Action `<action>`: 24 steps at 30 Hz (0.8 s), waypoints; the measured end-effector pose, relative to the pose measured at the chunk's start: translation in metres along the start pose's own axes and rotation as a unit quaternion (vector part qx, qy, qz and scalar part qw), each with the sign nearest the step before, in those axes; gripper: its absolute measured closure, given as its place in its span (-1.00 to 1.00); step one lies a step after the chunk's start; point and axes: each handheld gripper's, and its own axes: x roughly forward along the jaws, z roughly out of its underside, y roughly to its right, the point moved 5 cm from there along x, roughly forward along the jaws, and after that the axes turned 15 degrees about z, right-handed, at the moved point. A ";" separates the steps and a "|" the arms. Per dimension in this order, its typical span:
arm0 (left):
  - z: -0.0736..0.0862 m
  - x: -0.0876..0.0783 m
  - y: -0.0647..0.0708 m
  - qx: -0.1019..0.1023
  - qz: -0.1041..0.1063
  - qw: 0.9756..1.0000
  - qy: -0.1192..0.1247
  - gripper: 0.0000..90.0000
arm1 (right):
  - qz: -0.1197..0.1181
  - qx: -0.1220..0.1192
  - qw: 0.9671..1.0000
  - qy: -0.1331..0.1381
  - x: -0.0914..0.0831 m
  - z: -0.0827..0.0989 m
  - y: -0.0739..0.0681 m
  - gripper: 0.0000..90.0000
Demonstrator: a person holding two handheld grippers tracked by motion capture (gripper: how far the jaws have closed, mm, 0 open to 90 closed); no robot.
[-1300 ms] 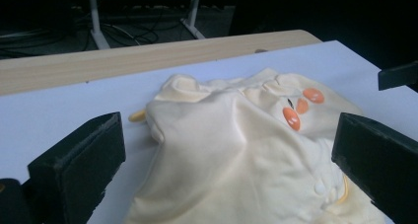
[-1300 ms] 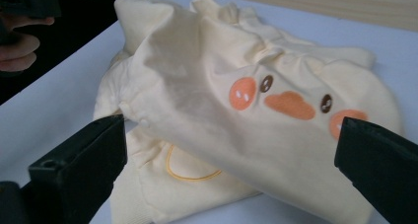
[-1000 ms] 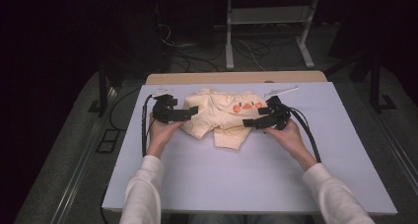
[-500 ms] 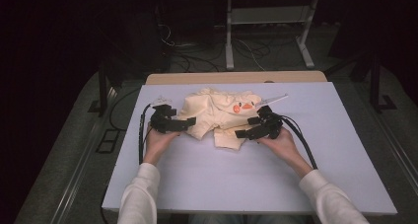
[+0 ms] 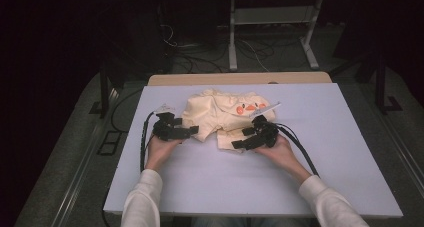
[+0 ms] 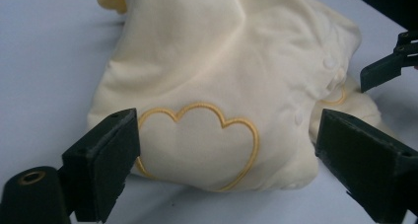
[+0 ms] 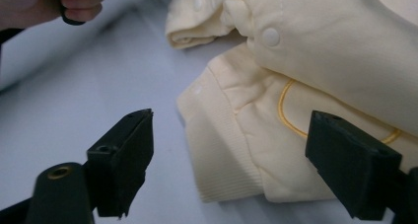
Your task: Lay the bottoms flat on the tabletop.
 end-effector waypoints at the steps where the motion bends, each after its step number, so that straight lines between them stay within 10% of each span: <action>1: 0.002 0.001 -0.001 0.000 0.001 1.000 -0.004 -0.74 | 0.005 -0.004 1.000 -0.002 0.002 0.001 0.000 -0.53; 24: 0.011 0.022 0.005 0.034 -0.006 0.998 -0.052 0.49 | 0.093 -0.043 0.995 0.004 0.012 0.012 0.002 0.63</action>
